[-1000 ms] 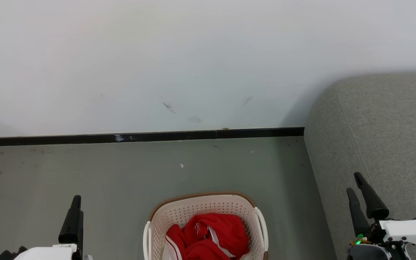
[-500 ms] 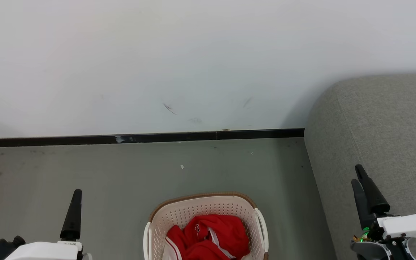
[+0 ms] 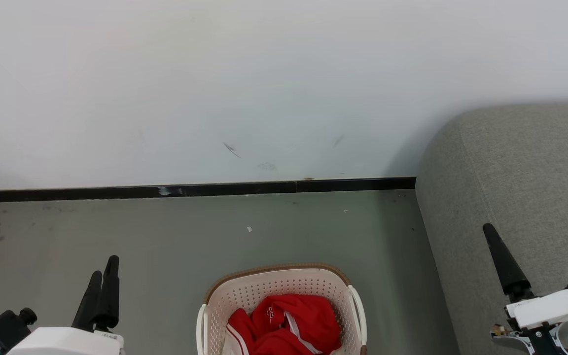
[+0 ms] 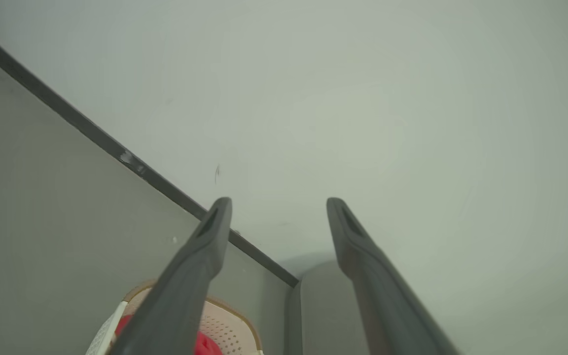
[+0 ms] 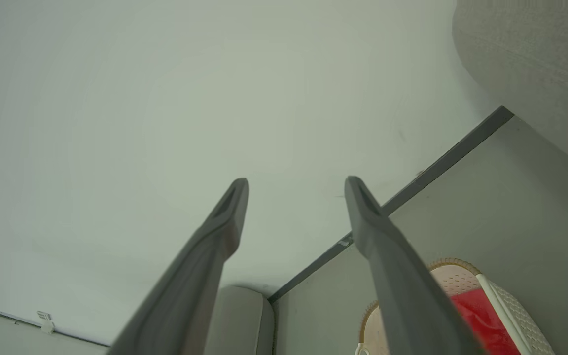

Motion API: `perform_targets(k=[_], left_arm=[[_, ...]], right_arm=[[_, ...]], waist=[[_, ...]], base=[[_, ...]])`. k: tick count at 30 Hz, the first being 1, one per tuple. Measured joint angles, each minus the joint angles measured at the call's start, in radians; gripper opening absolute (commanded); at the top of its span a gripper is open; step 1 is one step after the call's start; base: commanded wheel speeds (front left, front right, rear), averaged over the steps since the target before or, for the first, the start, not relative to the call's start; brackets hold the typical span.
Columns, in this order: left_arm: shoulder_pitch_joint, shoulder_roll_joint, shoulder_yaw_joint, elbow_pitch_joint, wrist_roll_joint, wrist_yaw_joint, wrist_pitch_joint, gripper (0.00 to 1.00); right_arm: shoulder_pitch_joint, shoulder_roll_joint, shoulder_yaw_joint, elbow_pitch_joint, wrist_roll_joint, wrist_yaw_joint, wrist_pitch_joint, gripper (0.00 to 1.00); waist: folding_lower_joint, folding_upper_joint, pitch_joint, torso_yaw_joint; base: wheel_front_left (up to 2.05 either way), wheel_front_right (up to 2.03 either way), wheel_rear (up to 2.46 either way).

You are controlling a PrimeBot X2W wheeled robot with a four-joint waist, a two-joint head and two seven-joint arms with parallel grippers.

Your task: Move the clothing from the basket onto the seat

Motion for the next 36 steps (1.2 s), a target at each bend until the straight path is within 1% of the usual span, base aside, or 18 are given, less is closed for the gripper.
perform_targets(k=[4, 12, 15, 16, 18, 25, 36], left_arm=[[-0.002, 0.005, -0.02, -0.001, 0.066, 0.005, -0.016, 1.0], [-0.003, 0.02, -0.051, -0.001, 0.194, 0.029, -0.044, 1.0], [-0.004, 0.028, -0.055, -0.001, 0.249, 0.047, -0.054, 1.0], [-0.005, 0.033, -0.057, 0.0, 0.281, 0.058, -0.062, 1.0], [-0.005, 0.032, -0.058, -0.001, 0.305, 0.07, -0.07, 1.0], [-0.007, 0.051, -0.078, -0.01, 0.441, 0.098, -0.096, 1.0], [-0.02, 0.047, -0.094, -0.032, 0.565, 0.108, -0.135, 1.0]], right_arm=[[0.0, -0.012, -0.001, 0.001, -0.105, 0.0, -0.008, 1.0], [0.0, -0.023, -0.006, 0.005, -0.313, 0.0, -0.018, 1.0], [0.0, -0.024, -0.009, 0.007, -0.393, 0.001, -0.027, 1.0], [0.0, -0.028, -0.005, 0.007, -0.453, 0.001, -0.028, 1.0], [0.0, -0.028, -0.004, 0.007, -0.504, 0.001, -0.034, 1.0], [0.0, -0.007, -0.008, 0.003, -0.644, 0.001, -0.045, 1.0], [0.0, 0.031, -0.037, -0.005, -0.84, 0.001, -0.067, 1.0]], waist=[[-0.0011, 0.0, 0.0, 0.0], [-0.0018, 0.0, 0.002, 0.002], [-0.002, 0.0, 0.003, 0.003], [-0.002, 0.0, 0.004, 0.004], [-0.0021, 0.0, 0.005, 0.004], [-0.0021, 0.0, 0.007, 0.006], [-0.0022, 0.0, 0.011, 0.004]], base=[[0.0, 0.0, 0.0], [0.0, 0.0, 0.0], [0.0, 0.0, 0.0], [0.0, 0.0, 0.0], [0.0, 0.0, 0.0], [0.0, 0.0, 0.0], [0.0, 0.0, 0.0]])
